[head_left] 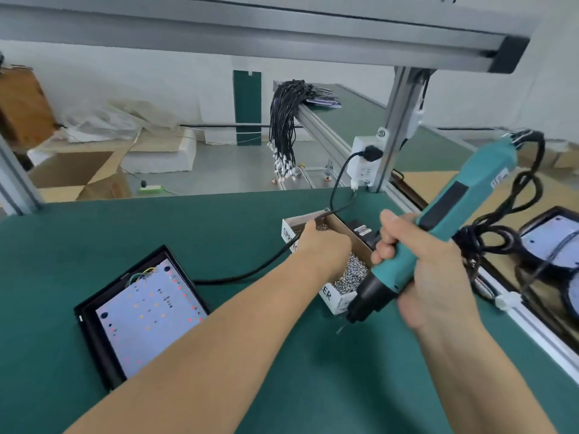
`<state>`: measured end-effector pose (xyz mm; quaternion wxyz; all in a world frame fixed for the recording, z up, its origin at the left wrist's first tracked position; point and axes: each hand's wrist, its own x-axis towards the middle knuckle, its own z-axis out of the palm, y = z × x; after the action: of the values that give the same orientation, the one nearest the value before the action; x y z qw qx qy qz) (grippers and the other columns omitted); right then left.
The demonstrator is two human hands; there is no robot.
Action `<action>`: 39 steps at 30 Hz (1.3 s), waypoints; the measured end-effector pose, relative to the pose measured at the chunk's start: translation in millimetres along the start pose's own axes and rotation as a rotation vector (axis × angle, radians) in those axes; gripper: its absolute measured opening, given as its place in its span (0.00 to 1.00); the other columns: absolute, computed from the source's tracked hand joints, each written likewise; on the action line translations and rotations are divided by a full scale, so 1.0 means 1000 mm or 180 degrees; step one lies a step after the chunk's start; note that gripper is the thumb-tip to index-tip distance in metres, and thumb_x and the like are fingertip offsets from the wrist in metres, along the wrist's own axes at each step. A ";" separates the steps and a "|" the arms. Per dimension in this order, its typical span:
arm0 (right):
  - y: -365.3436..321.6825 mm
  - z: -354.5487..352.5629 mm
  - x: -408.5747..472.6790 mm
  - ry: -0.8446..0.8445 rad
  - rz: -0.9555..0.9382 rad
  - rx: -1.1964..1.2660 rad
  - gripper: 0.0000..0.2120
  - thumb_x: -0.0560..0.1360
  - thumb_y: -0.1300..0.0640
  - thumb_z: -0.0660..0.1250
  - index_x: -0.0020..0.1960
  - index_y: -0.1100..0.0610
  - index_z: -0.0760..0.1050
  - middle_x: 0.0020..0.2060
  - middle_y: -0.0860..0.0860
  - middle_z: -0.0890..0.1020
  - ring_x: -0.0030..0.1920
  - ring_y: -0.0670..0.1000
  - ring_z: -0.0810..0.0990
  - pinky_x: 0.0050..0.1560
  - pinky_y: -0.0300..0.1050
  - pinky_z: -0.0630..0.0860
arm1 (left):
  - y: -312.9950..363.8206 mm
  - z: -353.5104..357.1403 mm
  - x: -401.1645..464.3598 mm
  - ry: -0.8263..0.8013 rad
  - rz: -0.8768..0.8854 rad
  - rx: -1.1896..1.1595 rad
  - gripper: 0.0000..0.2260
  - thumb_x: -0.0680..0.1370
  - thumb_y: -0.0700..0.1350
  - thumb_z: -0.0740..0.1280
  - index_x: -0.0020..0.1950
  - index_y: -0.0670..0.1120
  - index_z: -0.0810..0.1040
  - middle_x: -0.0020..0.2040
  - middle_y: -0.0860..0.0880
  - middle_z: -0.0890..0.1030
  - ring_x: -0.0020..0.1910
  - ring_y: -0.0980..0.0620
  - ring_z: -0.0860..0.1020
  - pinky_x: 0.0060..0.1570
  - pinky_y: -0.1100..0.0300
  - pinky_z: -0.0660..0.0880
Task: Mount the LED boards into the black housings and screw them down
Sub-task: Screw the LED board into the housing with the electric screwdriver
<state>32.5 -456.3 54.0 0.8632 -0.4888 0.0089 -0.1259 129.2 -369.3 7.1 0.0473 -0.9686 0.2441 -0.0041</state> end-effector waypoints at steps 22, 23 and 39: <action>0.003 0.034 -0.009 -0.0517 -0.0361 0.0580 0.15 0.64 0.54 0.73 0.35 0.54 0.66 0.28 0.47 0.71 0.26 0.45 0.70 0.33 0.37 0.73 | -0.072 -0.027 -0.133 0.0569 -0.0796 -0.6540 0.07 0.73 0.35 0.67 0.37 0.43 0.80 0.35 0.47 0.82 0.30 0.57 0.75 0.31 0.67 0.75; 0.006 0.042 -0.010 -0.0589 -0.0359 0.0694 0.14 0.65 0.54 0.73 0.35 0.53 0.66 0.28 0.46 0.71 0.27 0.45 0.70 0.34 0.37 0.73 | -0.077 -0.025 -0.149 0.0649 -0.0856 -0.6774 0.06 0.71 0.36 0.68 0.35 0.44 0.81 0.35 0.46 0.82 0.29 0.56 0.76 0.30 0.67 0.75; 0.036 0.118 -0.035 -0.1083 -0.0316 0.1238 0.11 0.68 0.55 0.69 0.34 0.54 0.67 0.28 0.46 0.70 0.27 0.44 0.69 0.35 0.38 0.72 | -0.101 -0.005 -0.238 0.1450 -0.1502 -0.7108 0.07 0.61 0.39 0.72 0.37 0.43 0.86 0.37 0.44 0.83 0.32 0.54 0.80 0.33 0.64 0.78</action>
<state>22.3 -331.5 81.6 0.9228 -0.3277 -0.1847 -0.0834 -33.4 -168.7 25.4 -0.8793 -0.4698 -0.0715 0.0305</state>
